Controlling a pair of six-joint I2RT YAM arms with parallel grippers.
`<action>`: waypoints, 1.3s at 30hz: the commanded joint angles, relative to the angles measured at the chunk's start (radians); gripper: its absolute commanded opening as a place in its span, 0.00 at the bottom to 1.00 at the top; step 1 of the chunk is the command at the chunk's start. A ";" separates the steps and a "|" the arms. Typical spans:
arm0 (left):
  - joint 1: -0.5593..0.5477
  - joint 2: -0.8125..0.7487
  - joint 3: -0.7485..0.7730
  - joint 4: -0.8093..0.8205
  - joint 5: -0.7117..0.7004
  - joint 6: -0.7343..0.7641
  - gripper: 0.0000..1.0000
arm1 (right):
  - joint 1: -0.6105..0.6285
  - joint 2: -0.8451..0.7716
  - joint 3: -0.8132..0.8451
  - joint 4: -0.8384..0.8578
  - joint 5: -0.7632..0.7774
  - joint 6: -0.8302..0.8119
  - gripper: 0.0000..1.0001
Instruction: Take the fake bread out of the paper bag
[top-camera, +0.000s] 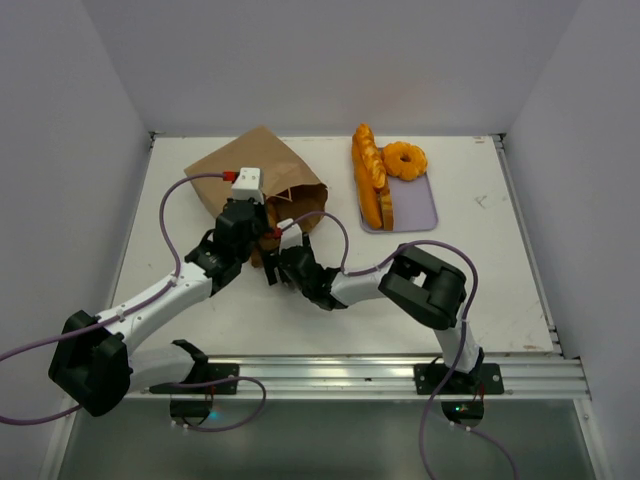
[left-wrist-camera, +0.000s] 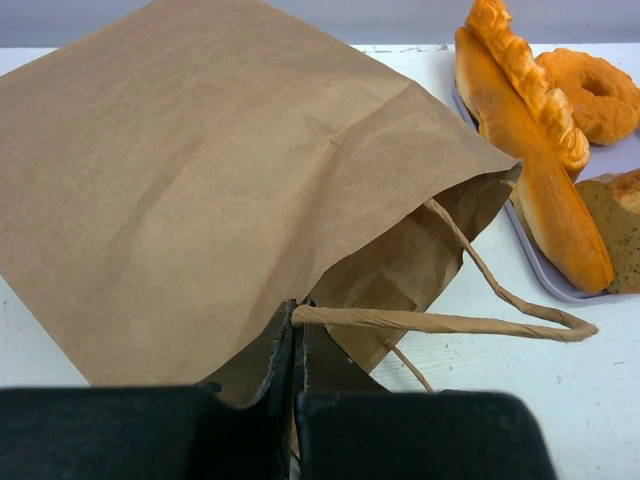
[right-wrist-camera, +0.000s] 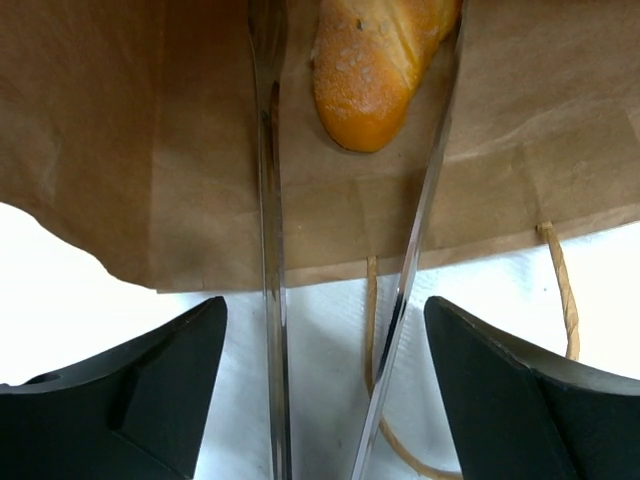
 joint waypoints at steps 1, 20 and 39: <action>0.001 -0.011 -0.002 0.060 0.001 0.007 0.00 | 0.000 0.015 -0.031 0.106 0.045 -0.008 0.81; 0.001 -0.014 0.001 0.059 -0.002 0.009 0.00 | 0.001 0.011 -0.086 0.163 0.064 0.001 0.55; 0.001 -0.006 0.000 0.060 -0.002 0.007 0.00 | 0.003 -0.164 -0.123 0.033 0.102 0.030 0.39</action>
